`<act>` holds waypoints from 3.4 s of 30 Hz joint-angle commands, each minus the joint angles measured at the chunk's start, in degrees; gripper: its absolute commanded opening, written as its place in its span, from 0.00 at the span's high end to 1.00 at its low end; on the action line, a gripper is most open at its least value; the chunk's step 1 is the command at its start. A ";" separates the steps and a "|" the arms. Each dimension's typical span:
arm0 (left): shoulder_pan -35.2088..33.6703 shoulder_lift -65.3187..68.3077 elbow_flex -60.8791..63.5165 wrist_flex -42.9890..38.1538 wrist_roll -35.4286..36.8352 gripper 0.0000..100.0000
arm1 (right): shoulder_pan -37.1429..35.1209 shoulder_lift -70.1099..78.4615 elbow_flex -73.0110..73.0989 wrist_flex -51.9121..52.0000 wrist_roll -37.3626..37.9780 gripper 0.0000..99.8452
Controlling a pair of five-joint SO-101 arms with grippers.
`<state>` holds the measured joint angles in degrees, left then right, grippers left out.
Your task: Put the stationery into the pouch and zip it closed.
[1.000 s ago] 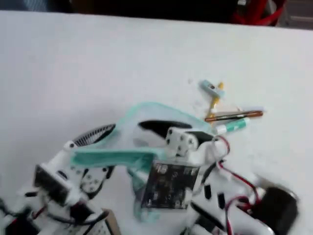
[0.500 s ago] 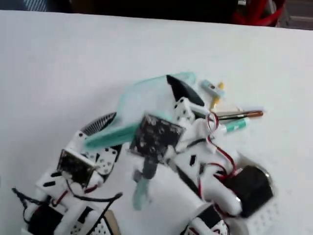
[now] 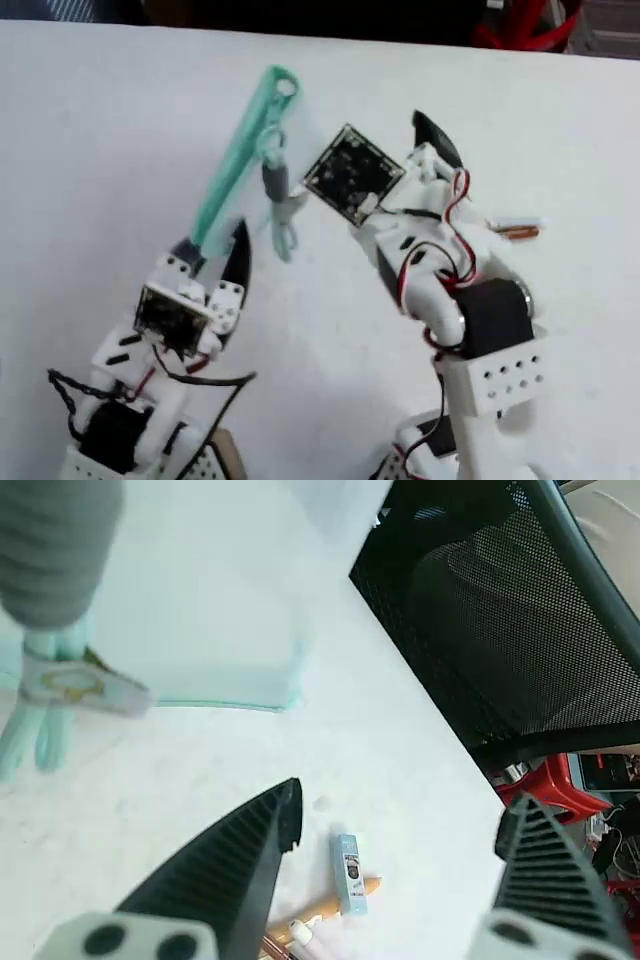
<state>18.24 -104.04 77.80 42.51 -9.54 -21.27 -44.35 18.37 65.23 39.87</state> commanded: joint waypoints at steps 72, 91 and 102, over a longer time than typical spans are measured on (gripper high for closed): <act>7.60 31.25 -1.41 -11.25 5.10 0.98 | -7.08 0.48 18.02 -26.77 -27.08 0.73; 7.52 31.16 -1.58 -11.69 6.33 0.87 | -6.99 -12.00 22.07 -25.19 -19.25 0.98; 4.62 31.08 -6.68 -11.96 13.01 0.83 | -7.25 -12.18 23.21 -22.11 -19.69 0.98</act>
<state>23.43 -72.75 75.16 32.04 2.68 -27.78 -55.60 41.85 42.73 20.00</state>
